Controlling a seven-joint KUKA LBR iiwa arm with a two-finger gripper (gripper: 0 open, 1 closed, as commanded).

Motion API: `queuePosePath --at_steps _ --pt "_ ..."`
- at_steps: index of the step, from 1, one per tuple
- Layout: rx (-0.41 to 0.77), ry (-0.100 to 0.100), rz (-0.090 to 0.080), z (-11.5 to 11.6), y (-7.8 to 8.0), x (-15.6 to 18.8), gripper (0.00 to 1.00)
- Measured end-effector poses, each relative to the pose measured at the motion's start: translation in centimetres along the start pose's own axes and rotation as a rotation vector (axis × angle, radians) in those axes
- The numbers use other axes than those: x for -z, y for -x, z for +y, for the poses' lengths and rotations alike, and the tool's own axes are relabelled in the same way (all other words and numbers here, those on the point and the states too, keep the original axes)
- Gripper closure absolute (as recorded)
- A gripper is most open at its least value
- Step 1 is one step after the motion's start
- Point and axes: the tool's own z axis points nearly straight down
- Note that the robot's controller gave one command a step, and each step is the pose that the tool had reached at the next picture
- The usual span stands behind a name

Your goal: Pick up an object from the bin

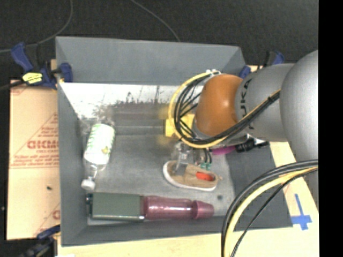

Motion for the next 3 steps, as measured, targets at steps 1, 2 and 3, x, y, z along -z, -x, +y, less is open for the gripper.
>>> queuePosePath --at_steps 1,2,3 --pt "0.002 -0.001 0.003 -0.1 -0.1 0.7 1.0" --pt "0.002 -0.001 0.008 -0.1 -0.2 2.7 1.0" --pt "0.002 0.0 -0.001 0.0 0.0 4.3 1.0"
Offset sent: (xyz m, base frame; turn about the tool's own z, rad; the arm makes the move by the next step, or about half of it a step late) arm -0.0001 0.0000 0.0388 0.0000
